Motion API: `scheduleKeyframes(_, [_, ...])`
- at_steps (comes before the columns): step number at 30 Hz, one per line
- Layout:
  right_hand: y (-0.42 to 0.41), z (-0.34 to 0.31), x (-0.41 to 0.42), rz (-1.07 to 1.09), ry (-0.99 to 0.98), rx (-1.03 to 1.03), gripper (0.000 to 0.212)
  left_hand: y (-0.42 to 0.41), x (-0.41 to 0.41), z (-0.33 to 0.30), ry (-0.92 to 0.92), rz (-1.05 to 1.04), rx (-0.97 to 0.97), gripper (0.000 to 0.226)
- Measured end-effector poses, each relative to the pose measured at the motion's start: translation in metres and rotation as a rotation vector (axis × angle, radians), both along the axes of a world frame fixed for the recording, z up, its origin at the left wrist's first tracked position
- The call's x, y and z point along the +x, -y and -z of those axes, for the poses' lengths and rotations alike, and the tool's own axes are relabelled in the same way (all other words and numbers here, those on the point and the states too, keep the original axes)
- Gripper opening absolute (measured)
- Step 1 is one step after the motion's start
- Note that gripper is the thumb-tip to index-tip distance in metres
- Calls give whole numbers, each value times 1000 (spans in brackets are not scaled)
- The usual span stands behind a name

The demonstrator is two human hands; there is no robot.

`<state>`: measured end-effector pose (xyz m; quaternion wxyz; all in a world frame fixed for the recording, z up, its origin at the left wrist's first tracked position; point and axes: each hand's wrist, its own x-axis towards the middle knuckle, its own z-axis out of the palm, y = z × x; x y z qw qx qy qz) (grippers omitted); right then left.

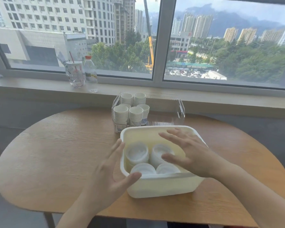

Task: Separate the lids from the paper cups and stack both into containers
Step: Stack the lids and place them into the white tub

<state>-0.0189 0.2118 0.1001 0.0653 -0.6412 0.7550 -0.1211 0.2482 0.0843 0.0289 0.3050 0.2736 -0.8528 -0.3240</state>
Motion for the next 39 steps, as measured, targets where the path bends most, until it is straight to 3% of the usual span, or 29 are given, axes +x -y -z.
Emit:
scheduleKeyframes(7, [-50, 10, -10, 63, 76, 76, 84, -5, -28, -3, 52, 47, 5, 124])
scheduleKeyframes(17, [-94, 19, -60, 329, -129, -46, 86, -13, -121, -10, 110, 163, -6, 136])
scheduleKeyframes(20, [-103, 26, -70, 435, -123, -119, 75, -17, -156, -13, 139, 197, -8, 130])
scheduleKeyframes(24, [-106, 43, -90, 504, -101, -232, 98, -18, -200, -17, 191, 231, -17, 125])
scheduleKeyframes(28, [-103, 55, -126, 561, -164, -220, 83, -11, -235, -18, 236, 242, -52, 124])
scheduleKeyframes(34, [-79, 57, -175, 612, -179, -209, 83, 6, -283, -24, 290, 249, -140, 118])
scheduleKeyframes(39, [-47, 56, -219, 609, -165, -222, 80, 43, -319, -18, 262, 187, -114, 95])
